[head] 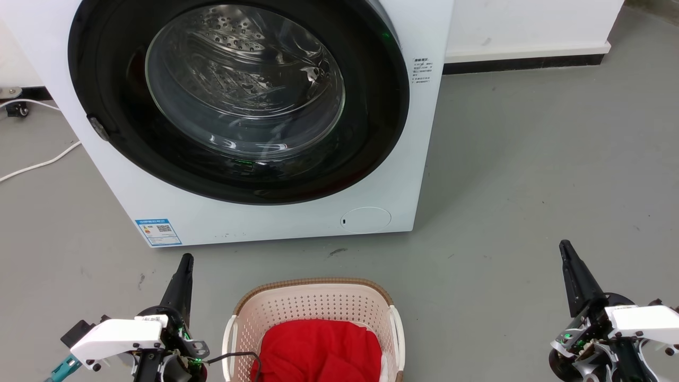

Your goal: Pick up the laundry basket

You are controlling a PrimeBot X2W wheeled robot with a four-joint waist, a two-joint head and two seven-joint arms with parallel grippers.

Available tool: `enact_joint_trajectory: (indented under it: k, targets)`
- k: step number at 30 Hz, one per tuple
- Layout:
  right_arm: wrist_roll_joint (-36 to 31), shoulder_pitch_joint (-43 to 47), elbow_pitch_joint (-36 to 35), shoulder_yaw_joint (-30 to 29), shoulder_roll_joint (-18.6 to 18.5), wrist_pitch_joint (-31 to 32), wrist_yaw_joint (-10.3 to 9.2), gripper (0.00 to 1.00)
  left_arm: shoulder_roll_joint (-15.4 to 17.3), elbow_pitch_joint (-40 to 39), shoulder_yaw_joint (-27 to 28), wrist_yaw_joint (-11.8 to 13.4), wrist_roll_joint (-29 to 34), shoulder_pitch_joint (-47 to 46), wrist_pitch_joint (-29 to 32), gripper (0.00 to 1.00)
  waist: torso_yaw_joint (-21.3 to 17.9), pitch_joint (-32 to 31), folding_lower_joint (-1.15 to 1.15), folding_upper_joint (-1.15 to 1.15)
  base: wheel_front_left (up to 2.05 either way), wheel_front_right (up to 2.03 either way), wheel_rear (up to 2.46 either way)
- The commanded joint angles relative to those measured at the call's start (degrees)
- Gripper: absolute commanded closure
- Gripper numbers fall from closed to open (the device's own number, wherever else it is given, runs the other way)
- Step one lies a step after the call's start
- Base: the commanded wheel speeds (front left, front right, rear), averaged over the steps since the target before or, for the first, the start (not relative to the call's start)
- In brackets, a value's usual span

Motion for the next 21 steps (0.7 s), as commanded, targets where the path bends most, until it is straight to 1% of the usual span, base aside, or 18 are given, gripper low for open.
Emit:
enact_joint_trajectory:
  k: [1, 21]
  targets:
    - [0.22, -0.58, 0.03, -0.04, -0.07, 0.07, -0.02, 1.0, 0.13, 0.04, 0.13, -0.26, -0.02, -0.51, 0.14, 1.0, 0.0, 0.0, 0.0, 0.0, 0.0, 0.0, 0.0]
    - [0.23, -0.58, 0.03, -0.03, -0.07, 0.07, -0.02, 1.0, 0.13, 0.04, 0.12, -0.27, -0.02, -0.51, 0.13, 1.0, 0.0, 0.0, 0.0, 0.0, 0.0, 0.0, 0.0]
